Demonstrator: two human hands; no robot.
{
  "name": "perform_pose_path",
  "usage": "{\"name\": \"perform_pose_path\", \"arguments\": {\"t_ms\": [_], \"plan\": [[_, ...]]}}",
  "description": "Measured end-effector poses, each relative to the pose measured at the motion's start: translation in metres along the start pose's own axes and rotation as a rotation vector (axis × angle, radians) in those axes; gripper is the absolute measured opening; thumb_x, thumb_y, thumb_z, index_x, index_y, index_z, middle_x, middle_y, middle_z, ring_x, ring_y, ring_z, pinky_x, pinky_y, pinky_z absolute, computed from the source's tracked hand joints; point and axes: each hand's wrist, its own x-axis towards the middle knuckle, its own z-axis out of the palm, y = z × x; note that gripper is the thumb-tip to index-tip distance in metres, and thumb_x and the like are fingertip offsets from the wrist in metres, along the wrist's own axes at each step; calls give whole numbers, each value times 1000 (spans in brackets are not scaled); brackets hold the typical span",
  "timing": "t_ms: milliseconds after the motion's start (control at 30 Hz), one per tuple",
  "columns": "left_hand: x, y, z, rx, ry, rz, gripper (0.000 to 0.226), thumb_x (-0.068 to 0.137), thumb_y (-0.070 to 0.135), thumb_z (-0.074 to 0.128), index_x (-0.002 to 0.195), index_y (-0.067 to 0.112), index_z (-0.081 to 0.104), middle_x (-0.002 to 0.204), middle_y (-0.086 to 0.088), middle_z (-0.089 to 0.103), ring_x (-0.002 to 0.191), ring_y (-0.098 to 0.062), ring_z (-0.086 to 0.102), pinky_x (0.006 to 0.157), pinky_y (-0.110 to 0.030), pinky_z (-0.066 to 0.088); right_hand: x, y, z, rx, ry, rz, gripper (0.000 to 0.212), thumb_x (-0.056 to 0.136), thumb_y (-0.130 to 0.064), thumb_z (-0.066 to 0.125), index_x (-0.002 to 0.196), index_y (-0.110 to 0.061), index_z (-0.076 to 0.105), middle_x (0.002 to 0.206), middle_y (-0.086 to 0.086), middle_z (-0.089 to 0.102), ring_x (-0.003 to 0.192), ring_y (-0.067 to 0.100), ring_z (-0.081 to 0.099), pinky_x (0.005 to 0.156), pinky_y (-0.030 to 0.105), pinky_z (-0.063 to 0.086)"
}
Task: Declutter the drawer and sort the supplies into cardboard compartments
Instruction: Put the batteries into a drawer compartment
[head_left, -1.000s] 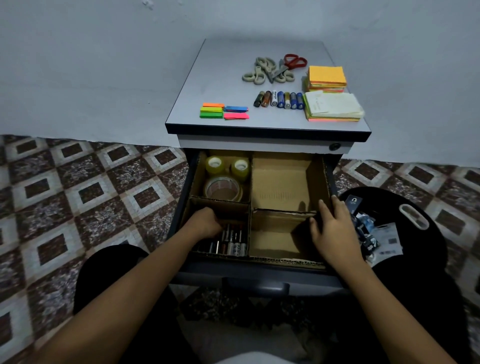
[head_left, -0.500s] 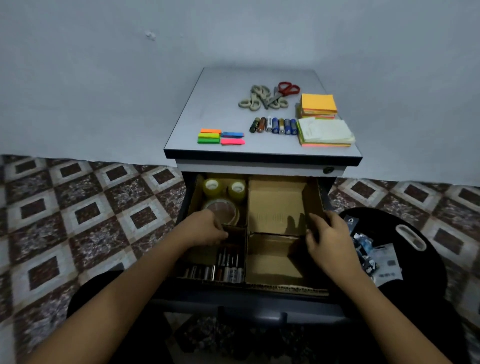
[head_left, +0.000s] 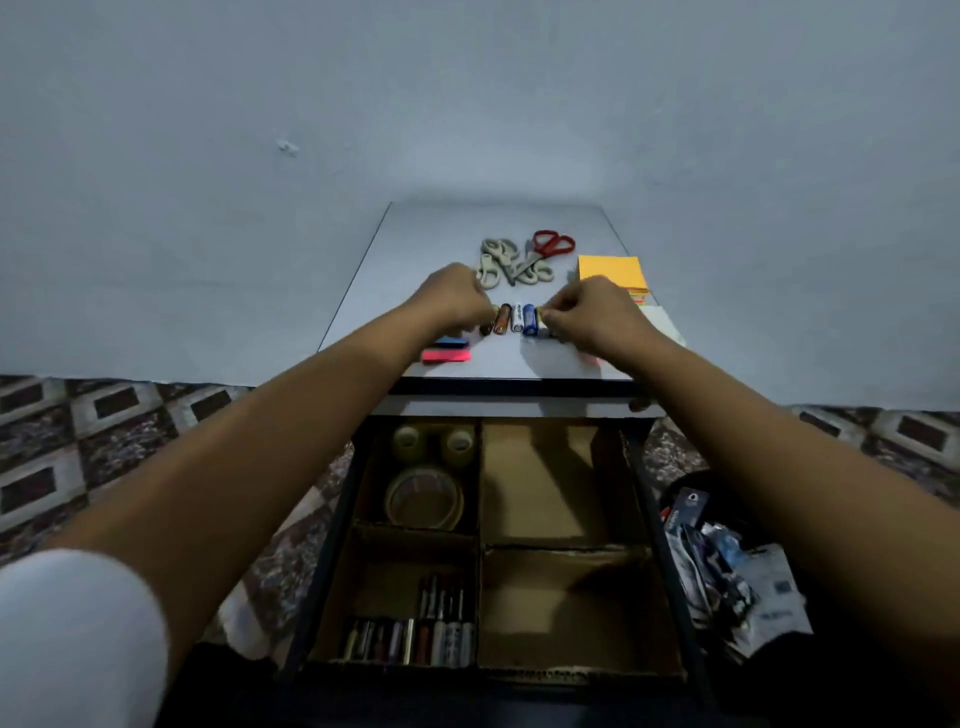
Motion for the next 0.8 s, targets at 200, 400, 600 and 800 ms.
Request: {"name": "perform_pose_path", "arguments": {"t_ms": [200, 400, 600, 800], "plan": [[38, 9, 12, 124, 23, -59, 17, 85, 3, 55, 70, 5, 47, 83, -17, 59, 76, -27, 58, 67, -31, 50, 47, -11, 2, -48, -80, 16, 28, 81, -2, 53, 101, 15, 63, 82, 26, 64, 69, 22, 52, 63, 30, 41], [55, 7, 18, 54, -54, -170, 26, 84, 7, 65, 69, 5, 44, 71, -14, 57, 61, -24, 58, 76, -33, 55, 71, -20, 12, -256, -160, -5, 12, 84, -1, 52, 72, 1, 55, 87, 23, 63, 73, 24, 54, 55, 30, 43], [62, 6, 14, -55, -137, -269, 25, 88, 3, 58, 68, 7, 44, 68, -10, 50, 70, -21, 53, 80, -30, 48, 87, -19, 24, -438, -183, -74, 36, 87, -10, 57, 57, -8, 38, 57, 5, 42, 49, 14, 39, 46, 20, 30], [71, -3, 1, -210, -133, -319, 24, 88, -5, 53, 67, 3, 44, 67, -13, 48, 59, -19, 50, 70, -31, 50, 90, -23, 38, -522, -132, -189, 36, 89, -29, 59, 69, -5, 39, 77, 8, 47, 75, 21, 45, 64, 31, 36]]}}
